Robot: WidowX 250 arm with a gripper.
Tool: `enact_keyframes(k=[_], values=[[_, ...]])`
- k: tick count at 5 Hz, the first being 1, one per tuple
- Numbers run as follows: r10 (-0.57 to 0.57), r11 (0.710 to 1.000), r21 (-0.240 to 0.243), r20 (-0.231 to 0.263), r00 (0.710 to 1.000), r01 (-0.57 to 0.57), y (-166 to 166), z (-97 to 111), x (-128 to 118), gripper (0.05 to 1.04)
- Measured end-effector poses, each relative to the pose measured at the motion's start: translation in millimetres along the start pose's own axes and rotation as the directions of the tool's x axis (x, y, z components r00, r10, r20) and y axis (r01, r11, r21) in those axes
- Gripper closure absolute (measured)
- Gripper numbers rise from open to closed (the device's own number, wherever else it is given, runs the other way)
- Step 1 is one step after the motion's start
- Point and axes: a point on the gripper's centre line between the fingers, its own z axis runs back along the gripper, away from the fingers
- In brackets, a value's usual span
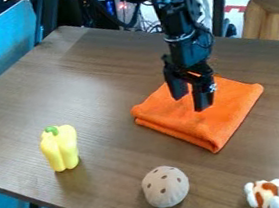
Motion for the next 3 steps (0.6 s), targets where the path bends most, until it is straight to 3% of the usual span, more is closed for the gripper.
enact_keyframes(k=[1, 2, 3], values=[[0.062, 0.997, 0.035, 0.046, 0.997, -0.064, 6.6, -4.8, 7.7, 0.079], [0.195, 0.976, 0.1, -0.017, 0.981, -0.193, 22.5, -23.3, 5.0, 0.079], [0.324, 0.932, 0.188, -0.055, 0.944, -0.309, 32.4, -26.3, 1.0, 0.08]])
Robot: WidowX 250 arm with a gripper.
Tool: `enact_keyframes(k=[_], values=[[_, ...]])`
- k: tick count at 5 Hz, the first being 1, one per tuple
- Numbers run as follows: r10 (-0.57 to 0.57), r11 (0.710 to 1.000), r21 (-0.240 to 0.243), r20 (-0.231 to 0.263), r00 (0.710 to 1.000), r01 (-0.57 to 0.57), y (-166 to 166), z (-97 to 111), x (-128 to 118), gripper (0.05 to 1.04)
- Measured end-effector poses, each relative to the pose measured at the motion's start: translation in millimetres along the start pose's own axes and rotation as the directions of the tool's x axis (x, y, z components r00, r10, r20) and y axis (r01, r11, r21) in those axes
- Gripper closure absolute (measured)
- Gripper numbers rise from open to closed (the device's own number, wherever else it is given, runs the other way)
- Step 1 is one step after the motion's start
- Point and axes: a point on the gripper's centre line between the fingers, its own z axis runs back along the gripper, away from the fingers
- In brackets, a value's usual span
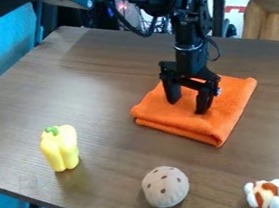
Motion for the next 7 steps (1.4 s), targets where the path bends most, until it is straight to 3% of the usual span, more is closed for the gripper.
enact_keyframes(k=[1, 2, 3, 4, 6, 7], values=[[0.111, 0.993, 0.042, -0.06, 0.992, -0.109, 28.2, -0.7, -12.9, 0.08], [0.146, 0.983, 0.139, -0.183, 0.972, -0.122, 68.3, 2.1, -44.2, 0.081], [0.217, 0.97, 0.157, -0.232, 0.948, -0.184, 118.8, 2.7, -71.0, 0.081], [0.259, 0.962, 0.153, -0.275, 0.926, -0.224, 160.3, 3.6, -82.7, 0.082], [0.292, 0.956, 0.138, -0.332, 0.897, -0.26, 175.0, 0.6, -110.7, 0.082], [0.282, 0.959, 0.116, -0.314, 0.907, -0.258, 172.2, 4.4, -116.4, 0.082]])
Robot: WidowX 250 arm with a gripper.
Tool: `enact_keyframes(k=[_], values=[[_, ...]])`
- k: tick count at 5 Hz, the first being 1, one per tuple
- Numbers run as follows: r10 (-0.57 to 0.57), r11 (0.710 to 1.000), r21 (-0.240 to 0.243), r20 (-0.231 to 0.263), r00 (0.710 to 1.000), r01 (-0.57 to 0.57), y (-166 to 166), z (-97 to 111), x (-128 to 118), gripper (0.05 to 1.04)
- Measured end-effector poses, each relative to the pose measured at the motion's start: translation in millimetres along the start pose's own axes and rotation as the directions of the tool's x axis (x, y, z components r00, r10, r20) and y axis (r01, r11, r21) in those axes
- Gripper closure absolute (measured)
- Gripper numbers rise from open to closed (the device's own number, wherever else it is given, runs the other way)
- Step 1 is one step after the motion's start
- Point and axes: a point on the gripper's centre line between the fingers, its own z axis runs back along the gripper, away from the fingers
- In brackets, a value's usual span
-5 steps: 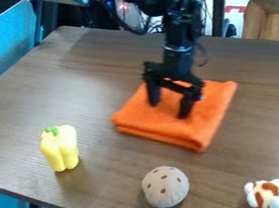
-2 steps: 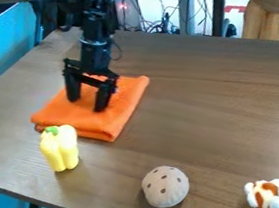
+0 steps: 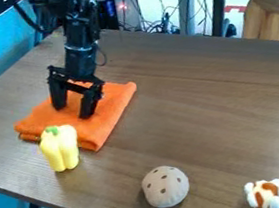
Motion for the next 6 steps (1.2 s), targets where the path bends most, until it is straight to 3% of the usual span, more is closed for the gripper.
enact_keyframes(k=[1, 2, 3, 6], values=[[-0.019, 1.0, 0.013, 0.163, 0.986, 0.017, 0.8, 44.2, -14.5, 0.083], [-0.06, 0.998, 0.045, 0.253, 0.966, 0.051, -9.3, 73.2, -28.6, 0.083], [-0.126, 0.992, 0.059, 0.27, 0.955, 0.114, -36.7, 72.1, -33.9, 0.083], [-0.289, 0.934, -0.109, 0.326, 0.9, 0.339, -113.8, 67.8, -71.4, 0.083]])
